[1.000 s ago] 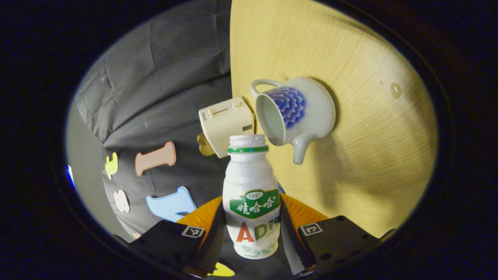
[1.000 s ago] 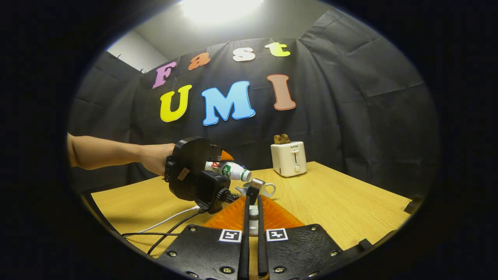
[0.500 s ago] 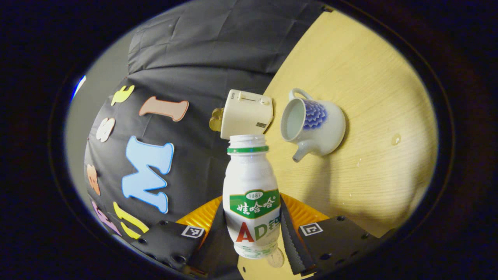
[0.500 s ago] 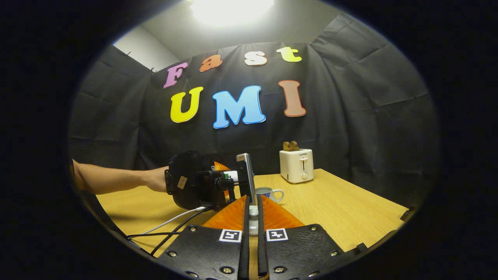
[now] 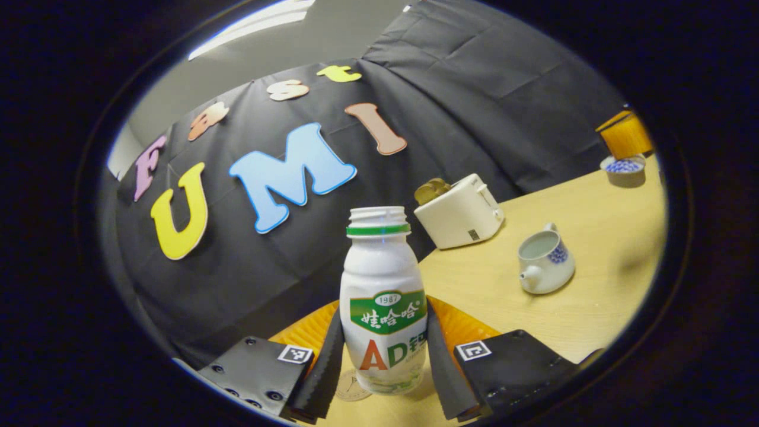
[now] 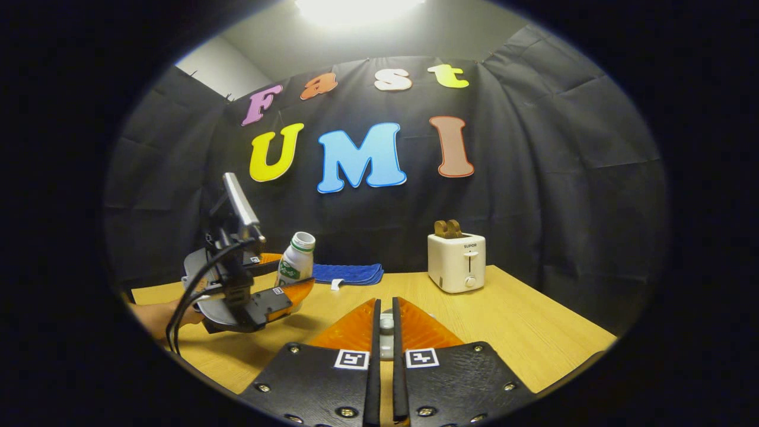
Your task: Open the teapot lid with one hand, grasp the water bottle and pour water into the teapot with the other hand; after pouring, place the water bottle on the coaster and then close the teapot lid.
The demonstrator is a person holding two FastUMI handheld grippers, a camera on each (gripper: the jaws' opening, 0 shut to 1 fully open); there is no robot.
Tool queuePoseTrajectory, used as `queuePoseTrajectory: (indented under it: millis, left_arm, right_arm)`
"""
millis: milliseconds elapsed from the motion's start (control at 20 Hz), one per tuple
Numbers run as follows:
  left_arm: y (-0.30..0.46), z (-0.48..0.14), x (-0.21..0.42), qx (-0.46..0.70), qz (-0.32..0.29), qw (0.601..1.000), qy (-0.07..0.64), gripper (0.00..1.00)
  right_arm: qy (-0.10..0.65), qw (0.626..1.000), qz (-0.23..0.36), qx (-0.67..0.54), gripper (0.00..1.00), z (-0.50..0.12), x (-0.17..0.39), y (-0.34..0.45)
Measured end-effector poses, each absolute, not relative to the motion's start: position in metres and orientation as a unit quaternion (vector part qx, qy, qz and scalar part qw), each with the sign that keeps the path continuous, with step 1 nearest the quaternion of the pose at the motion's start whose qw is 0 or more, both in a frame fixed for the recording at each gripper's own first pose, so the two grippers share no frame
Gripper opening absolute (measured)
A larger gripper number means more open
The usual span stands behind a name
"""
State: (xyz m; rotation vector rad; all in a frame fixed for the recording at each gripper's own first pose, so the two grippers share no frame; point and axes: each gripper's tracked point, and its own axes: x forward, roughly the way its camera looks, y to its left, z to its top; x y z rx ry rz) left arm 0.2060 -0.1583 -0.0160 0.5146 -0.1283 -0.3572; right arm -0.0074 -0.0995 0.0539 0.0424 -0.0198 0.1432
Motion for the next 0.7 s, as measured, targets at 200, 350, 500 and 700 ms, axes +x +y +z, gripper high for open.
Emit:
queuePoseTrajectory:
  millis: [200,350,500,700]
  left_arm:
    - [-0.154,-0.010,0.211,0.115,-0.181,0.975,-0.061,0.73]
    - [-0.146,-0.009,0.212,0.068,-0.170,0.981,-0.060,0.73]
    - [-0.140,-0.009,0.215,0.043,-0.150,0.986,-0.058,0.78]
    - [-0.133,-0.008,0.217,0.018,-0.138,0.989,-0.053,0.78]
  right_arm:
    - [0.022,0.997,0.063,0.042,0.08,0.049,0.060,-0.097]
    - [0.046,0.997,0.048,0.043,0.08,0.037,0.090,-0.100]
    - [0.059,0.996,0.043,0.046,0.08,0.024,0.105,-0.100]
    - [0.061,0.997,0.032,0.020,0.08,0.011,0.116,-0.103]
